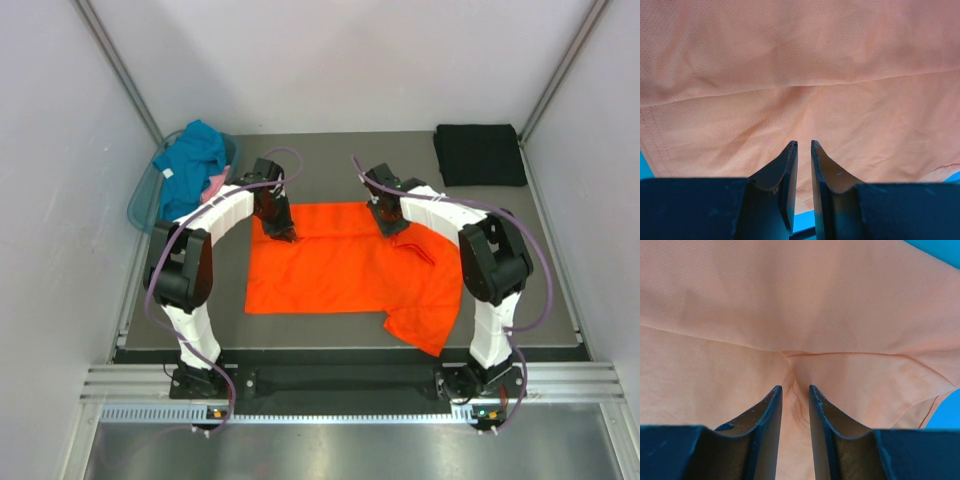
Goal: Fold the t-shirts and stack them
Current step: Fold the tshirt
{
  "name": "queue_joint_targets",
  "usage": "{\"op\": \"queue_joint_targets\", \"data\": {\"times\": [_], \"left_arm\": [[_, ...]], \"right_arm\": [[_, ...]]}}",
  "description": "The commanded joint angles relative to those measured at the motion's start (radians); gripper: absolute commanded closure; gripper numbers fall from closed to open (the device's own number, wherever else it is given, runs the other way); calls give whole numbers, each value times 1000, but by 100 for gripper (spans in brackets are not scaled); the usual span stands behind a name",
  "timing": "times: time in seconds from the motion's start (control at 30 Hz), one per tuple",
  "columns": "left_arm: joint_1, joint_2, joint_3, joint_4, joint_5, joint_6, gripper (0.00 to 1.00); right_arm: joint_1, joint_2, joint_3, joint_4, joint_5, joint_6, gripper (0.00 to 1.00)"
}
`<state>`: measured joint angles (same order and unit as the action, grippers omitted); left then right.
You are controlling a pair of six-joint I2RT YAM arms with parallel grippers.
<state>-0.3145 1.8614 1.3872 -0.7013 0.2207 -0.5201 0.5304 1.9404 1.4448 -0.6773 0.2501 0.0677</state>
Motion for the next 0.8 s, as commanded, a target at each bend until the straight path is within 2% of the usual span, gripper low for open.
{"op": "queue_joint_targets", "data": {"times": [0.0, 0.47, 0.53, 0.63, 0.77], "left_arm": [[2, -7, 21, 10, 9, 20, 78], [3, 8, 22, 22, 26, 8, 78], [2, 9, 19, 25, 26, 5, 78], [2, 7, 13, 28, 25, 3, 78], [2, 7, 9, 33, 25, 2, 78]], "right_arm": [[33, -15, -1, 12, 15, -23, 71], [51, -24, -52, 24, 43, -26, 70], [51, -21, -52, 19, 40, -26, 72], [52, -24, -52, 24, 25, -31, 82], [52, -28, -69, 33, 15, -28, 82]]}}
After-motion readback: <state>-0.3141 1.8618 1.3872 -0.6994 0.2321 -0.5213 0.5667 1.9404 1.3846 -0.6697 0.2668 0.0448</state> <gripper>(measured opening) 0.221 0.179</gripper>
